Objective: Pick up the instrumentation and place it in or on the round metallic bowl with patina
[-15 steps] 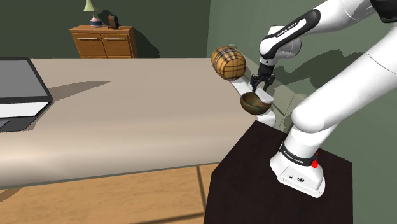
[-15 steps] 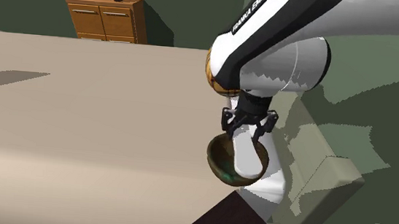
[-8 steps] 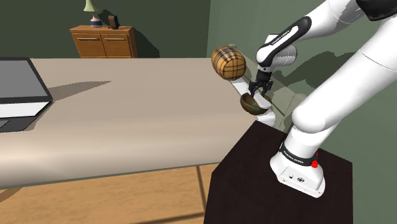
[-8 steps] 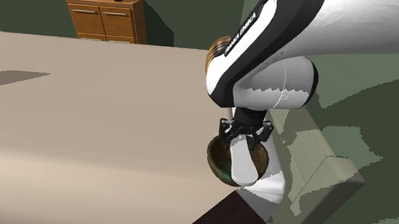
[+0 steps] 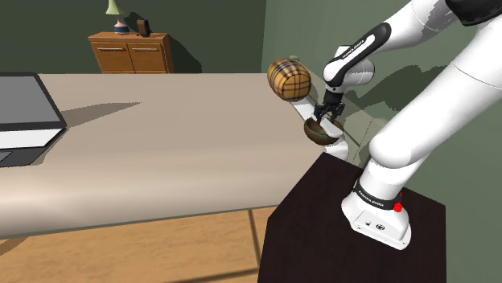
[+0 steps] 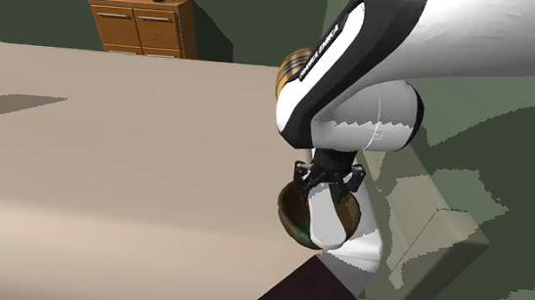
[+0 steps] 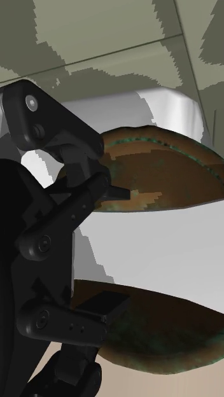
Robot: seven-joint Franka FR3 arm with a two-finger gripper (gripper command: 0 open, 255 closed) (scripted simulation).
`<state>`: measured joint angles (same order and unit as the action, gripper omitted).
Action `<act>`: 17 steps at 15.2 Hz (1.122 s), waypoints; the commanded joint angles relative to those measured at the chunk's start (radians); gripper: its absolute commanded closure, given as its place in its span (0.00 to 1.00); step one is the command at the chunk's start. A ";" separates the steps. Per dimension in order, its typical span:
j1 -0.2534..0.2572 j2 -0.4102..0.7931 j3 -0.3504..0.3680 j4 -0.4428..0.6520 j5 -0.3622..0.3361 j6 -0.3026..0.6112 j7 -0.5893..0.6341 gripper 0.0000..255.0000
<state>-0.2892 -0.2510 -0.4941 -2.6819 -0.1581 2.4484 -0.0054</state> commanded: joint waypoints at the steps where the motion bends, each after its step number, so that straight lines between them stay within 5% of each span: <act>1: -0.001 0.002 -0.001 -0.002 0.000 -0.001 0.000 1.00; 2: -0.001 0.003 -0.001 -0.002 0.000 -0.001 -0.001 0.00; 7: -0.001 0.002 -0.001 -0.002 0.000 -0.001 0.000 0.00; 11: -0.019 -0.112 0.030 0.050 -0.032 -0.163 0.029 0.00; 17: -0.020 -0.112 0.031 0.050 -0.032 -0.163 0.029 0.00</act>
<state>-0.3090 -0.3629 -0.4634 -2.6322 -0.1897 2.2860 0.0232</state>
